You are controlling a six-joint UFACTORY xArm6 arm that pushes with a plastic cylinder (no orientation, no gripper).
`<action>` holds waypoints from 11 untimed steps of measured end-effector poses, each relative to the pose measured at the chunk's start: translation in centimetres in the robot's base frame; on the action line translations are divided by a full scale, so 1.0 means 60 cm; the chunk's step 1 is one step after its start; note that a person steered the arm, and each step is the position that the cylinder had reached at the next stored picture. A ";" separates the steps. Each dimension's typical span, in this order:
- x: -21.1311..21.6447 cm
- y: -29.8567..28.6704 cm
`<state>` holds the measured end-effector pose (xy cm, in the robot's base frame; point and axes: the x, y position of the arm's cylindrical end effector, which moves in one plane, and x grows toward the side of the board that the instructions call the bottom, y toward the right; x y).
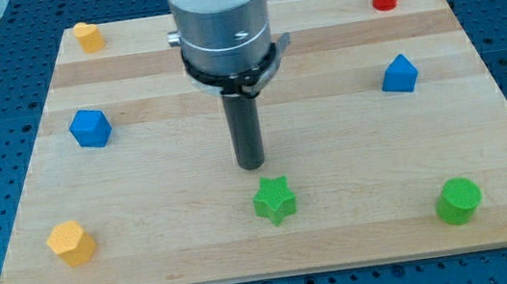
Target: Move the red star to the top center of the board
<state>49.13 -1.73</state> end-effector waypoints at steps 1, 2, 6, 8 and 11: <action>0.040 0.003; 0.076 0.001; -0.313 0.001; -0.366 -0.004; -0.347 -0.122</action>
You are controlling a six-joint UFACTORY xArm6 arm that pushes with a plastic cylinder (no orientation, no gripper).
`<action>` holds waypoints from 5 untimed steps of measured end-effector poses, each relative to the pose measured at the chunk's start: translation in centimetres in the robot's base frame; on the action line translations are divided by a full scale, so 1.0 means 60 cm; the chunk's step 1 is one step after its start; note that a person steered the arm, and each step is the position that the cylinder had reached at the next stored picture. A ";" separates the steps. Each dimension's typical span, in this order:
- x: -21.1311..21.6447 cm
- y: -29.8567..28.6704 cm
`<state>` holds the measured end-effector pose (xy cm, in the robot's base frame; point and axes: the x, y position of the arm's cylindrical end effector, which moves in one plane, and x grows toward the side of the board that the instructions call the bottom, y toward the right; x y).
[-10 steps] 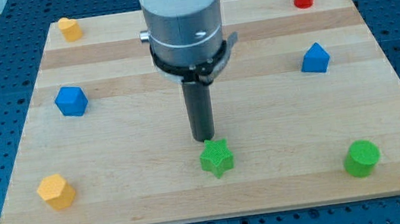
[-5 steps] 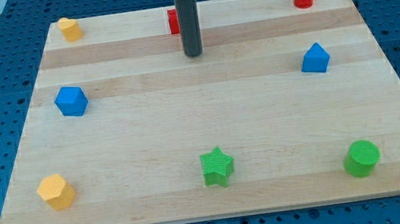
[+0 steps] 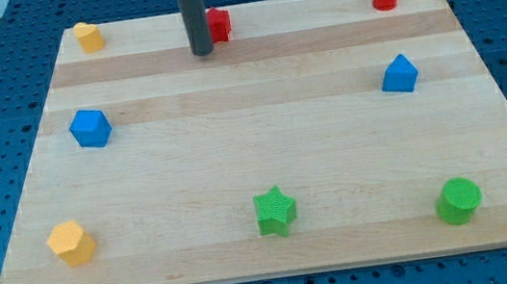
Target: Move the red star to the top center of the board
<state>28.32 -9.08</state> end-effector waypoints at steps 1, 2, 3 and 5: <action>-0.035 -0.025; -0.072 -0.010; -0.077 0.041; -0.016 0.025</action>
